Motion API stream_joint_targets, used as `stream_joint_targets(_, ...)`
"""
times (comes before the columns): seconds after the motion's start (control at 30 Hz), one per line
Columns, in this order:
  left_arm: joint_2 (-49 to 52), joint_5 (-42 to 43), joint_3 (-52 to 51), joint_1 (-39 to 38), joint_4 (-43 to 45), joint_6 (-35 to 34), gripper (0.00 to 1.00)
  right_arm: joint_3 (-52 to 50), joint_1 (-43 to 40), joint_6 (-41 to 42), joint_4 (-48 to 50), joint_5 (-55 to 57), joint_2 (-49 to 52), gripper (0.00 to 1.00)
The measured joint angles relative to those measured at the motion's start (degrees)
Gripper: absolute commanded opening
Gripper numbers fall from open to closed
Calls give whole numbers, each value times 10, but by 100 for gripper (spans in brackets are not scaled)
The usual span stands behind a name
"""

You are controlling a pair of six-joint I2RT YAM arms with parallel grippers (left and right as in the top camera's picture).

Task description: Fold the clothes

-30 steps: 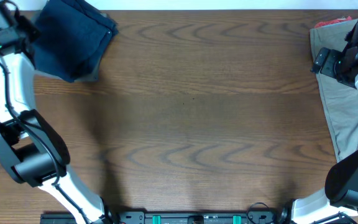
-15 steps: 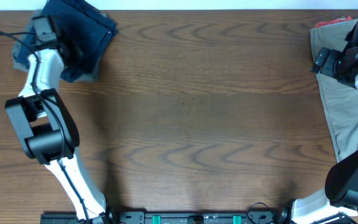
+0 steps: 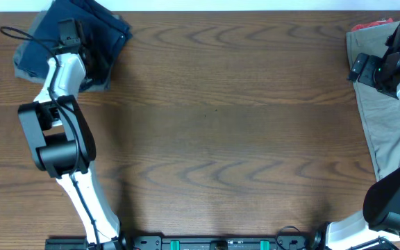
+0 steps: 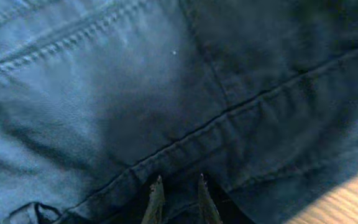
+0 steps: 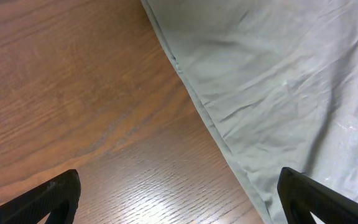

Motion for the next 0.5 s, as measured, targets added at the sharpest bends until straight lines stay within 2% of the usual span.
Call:
stream_joint_targets(0.3,9,46,3,6,-2,-5,22,0,0,0,0,0,0,99)
stream_joint_targets(0.5,10,71,3,0,14,-54,22,0,0,0,0,0,0,99)
